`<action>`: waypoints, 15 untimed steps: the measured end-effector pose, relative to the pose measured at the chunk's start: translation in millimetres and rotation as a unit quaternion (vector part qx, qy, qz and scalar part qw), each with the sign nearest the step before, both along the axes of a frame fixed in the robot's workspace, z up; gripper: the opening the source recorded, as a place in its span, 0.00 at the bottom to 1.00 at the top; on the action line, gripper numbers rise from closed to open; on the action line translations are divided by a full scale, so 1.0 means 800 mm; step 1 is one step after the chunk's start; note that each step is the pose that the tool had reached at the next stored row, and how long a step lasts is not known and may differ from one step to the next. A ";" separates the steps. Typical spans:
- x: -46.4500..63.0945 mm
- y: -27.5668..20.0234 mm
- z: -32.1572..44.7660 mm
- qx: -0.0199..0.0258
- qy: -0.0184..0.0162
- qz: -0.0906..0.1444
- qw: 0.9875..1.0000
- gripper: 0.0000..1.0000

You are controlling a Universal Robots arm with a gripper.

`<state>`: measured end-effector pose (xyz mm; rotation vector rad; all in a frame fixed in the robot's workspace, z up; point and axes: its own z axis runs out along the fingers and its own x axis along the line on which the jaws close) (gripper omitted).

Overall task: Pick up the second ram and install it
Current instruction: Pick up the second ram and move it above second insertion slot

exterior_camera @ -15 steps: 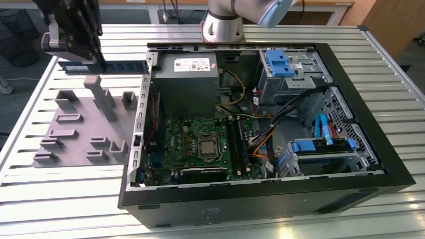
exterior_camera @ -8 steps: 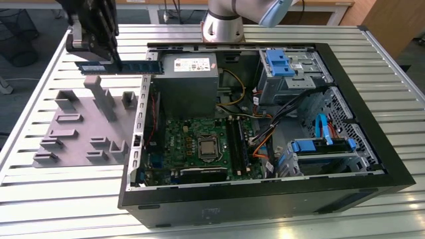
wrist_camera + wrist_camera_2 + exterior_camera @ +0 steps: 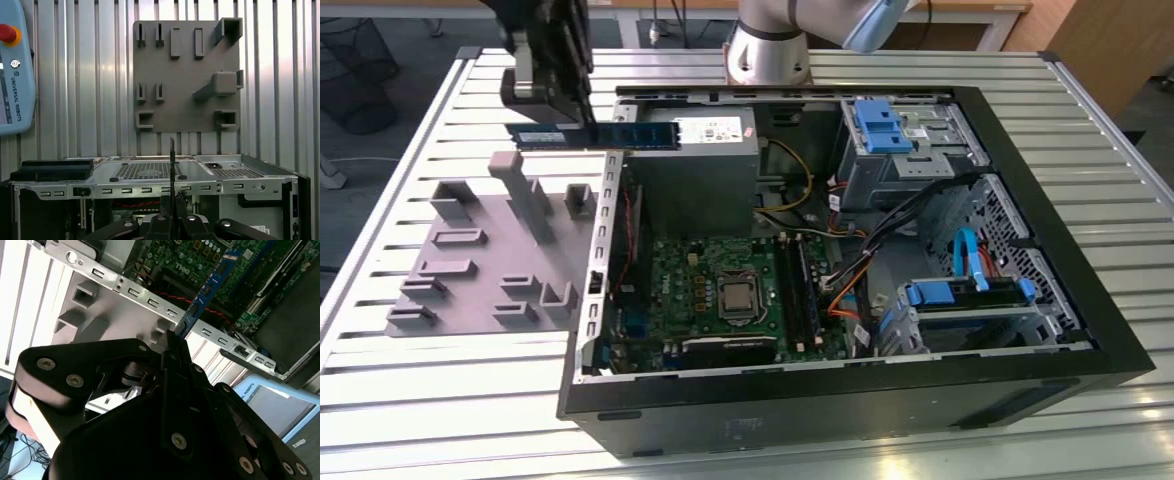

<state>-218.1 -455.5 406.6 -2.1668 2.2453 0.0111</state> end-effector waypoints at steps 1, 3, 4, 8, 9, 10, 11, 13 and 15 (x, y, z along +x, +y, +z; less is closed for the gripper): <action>0.006 0.0000 -0.0001 0.000 0.000 0.000 1.000 0.14; 0.017 0.0000 -0.0004 0.000 0.000 0.000 1.000 0.14; 0.022 0.0000 -0.0006 0.000 0.000 0.000 1.000 0.14; 0.045 0.0000 -0.0011 0.000 0.000 0.000 1.000 0.14; 0.051 0.0000 -0.0012 0.000 0.000 0.000 1.000 0.14; 0.057 0.0000 -0.0015 0.000 0.000 0.000 1.000 0.14; 0.062 0.0000 -0.0018 0.000 0.000 0.000 1.000 0.14; 0.073 0.0000 -0.0022 0.000 0.000 0.000 1.000 0.14; 0.085 0.0000 -0.0025 0.000 0.000 0.000 1.000 0.14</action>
